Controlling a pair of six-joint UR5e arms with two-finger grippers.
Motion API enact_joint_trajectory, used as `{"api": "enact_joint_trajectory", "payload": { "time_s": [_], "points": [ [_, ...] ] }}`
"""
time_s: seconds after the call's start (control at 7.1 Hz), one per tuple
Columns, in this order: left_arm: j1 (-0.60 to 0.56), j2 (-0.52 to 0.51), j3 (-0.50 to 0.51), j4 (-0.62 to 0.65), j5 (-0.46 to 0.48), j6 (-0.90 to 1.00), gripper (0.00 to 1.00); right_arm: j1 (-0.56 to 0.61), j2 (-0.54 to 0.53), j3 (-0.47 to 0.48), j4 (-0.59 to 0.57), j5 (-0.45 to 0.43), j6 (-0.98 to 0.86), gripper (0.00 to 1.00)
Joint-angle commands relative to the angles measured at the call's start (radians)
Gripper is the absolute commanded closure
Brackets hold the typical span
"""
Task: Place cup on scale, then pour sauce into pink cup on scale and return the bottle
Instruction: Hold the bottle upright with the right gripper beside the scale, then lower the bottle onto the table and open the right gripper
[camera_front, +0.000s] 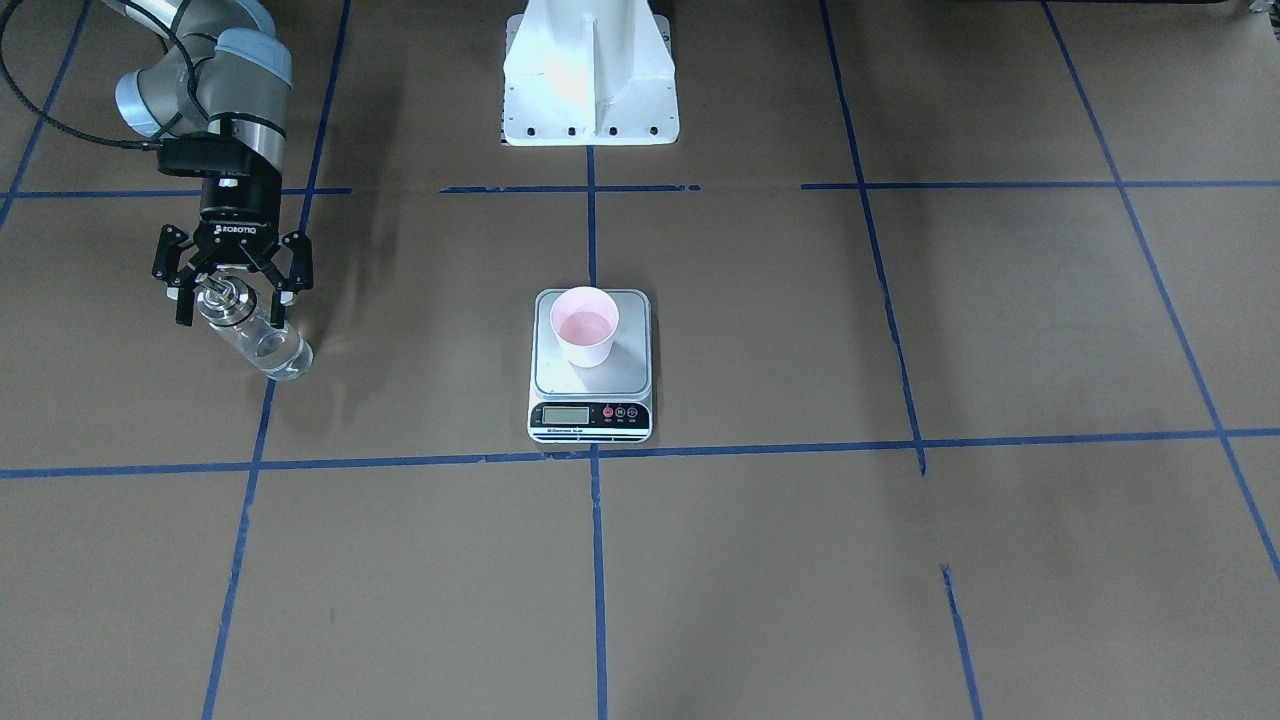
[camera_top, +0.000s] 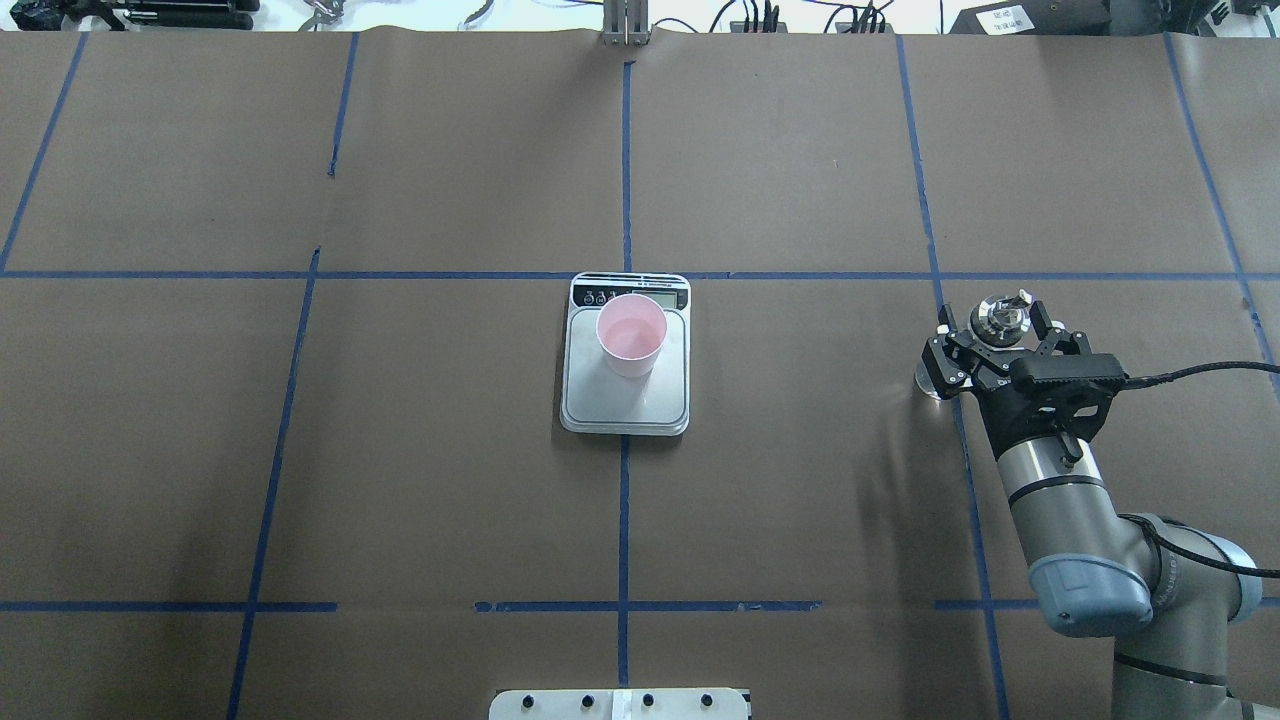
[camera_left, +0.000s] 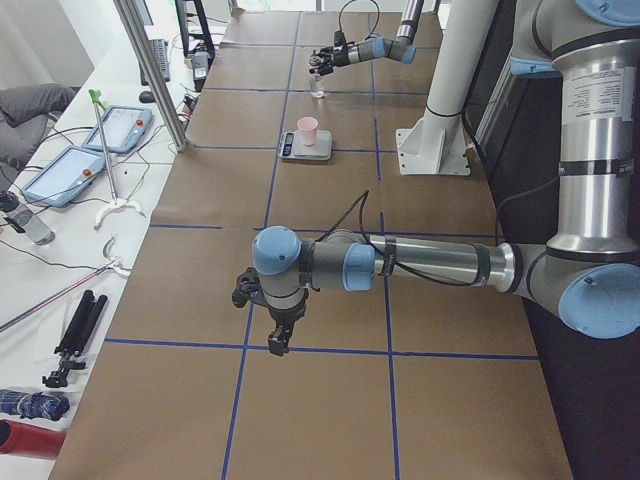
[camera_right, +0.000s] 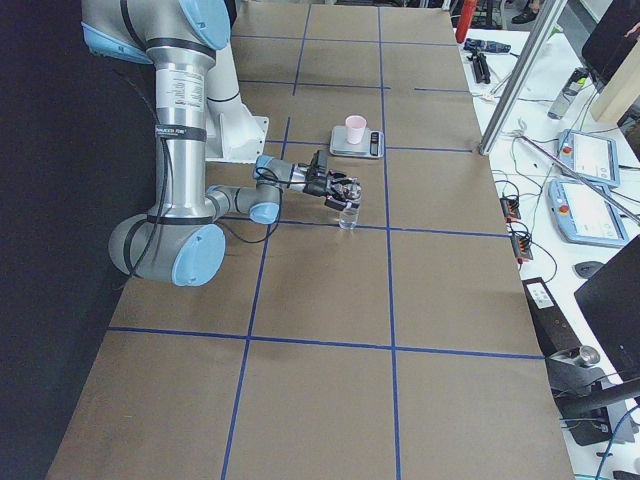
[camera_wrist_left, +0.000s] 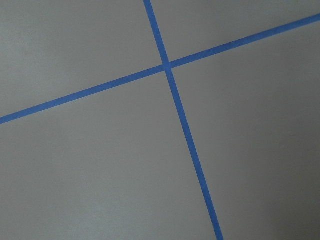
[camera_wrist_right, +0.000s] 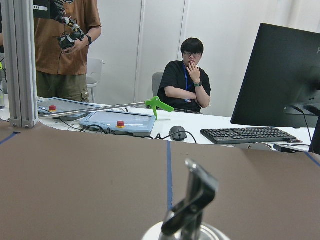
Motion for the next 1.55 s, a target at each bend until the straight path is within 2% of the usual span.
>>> {"api": "enact_joint_trajectory", "payload": {
  "time_s": [0.0,0.28,0.85,0.99,1.13,1.41],
  "points": [
    [0.000,0.000,0.000,0.000,0.000,0.000,0.00,-0.022,-0.020,-0.001,0.003,-0.021,0.003,0.00],
    [0.000,0.002,0.002,0.002,0.000,0.000,0.00,-0.065,-0.064,-0.001,0.131,-0.030,0.006,0.00],
    [0.002,0.002,0.003,0.002,0.000,0.000,0.00,-0.137,-0.083,-0.007,0.141,-0.026,0.005,0.00],
    [0.000,0.002,0.005,0.000,0.000,0.000,0.00,-0.157,-0.089,-0.010,0.141,0.005,0.005,0.00],
    [0.002,0.002,0.005,0.000,0.000,0.002,0.00,-0.158,-0.109,-0.010,0.142,0.119,0.006,0.00],
    [0.002,0.002,0.005,0.000,0.000,0.002,0.00,-0.157,-0.121,-0.011,0.141,0.217,0.006,0.00]
  ]
}}
